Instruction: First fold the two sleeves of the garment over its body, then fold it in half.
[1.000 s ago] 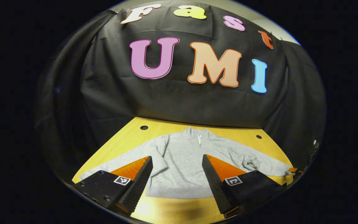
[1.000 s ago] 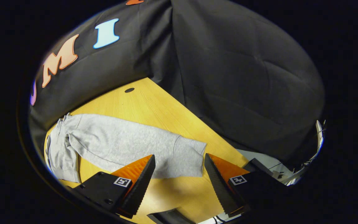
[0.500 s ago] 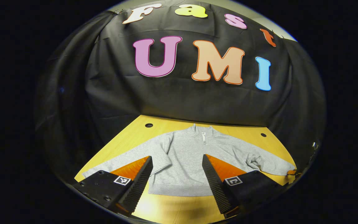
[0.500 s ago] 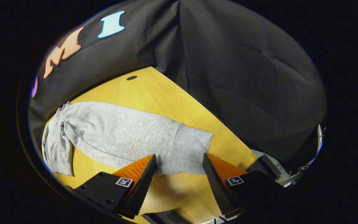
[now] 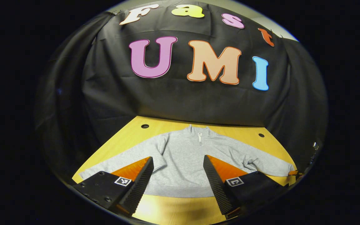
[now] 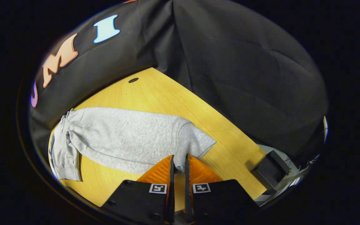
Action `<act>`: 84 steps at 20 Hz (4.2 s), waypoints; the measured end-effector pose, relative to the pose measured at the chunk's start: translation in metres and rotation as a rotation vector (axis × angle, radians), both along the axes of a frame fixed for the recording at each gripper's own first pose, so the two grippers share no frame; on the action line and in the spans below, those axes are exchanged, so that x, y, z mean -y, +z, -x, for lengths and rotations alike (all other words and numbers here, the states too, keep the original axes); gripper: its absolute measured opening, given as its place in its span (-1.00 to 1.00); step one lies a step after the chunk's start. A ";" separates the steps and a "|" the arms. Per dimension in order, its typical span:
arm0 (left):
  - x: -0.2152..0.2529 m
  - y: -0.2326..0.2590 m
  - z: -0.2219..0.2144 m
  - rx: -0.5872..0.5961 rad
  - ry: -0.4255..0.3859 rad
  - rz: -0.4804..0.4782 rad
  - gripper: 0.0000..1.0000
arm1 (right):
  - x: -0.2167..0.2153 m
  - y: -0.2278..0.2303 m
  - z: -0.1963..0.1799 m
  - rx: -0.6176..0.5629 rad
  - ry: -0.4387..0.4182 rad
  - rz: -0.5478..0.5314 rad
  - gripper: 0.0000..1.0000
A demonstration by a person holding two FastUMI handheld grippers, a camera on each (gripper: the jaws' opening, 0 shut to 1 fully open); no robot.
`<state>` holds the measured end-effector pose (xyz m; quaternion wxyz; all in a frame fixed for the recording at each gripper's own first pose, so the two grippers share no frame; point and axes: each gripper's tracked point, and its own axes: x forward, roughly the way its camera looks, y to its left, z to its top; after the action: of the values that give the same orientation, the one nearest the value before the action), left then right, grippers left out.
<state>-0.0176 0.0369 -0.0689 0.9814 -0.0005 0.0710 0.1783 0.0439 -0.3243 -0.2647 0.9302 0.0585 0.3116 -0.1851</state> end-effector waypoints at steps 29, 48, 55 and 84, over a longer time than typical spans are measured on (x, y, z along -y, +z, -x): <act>-0.111 0.000 0.022 -0.015 -0.100 -0.008 0.87 | -0.337 0.154 -0.064 0.306 0.359 0.037 -0.81; -0.214 -0.052 0.095 -0.064 0.114 0.087 0.87 | -0.652 0.080 -0.095 0.227 0.893 -0.204 -0.80; -0.242 -0.089 0.112 -0.090 0.205 0.149 0.87 | -0.698 0.013 -0.094 0.107 1.001 -0.100 -0.77; -0.307 -0.205 0.143 -0.293 0.253 0.238 0.25 | -0.598 0.106 -0.054 0.181 0.962 0.007 0.96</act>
<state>-0.1601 0.3440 -0.2741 0.9235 -0.0992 0.2325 0.2884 0.0981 0.2736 -0.1588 0.9338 -0.0793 0.2203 0.2704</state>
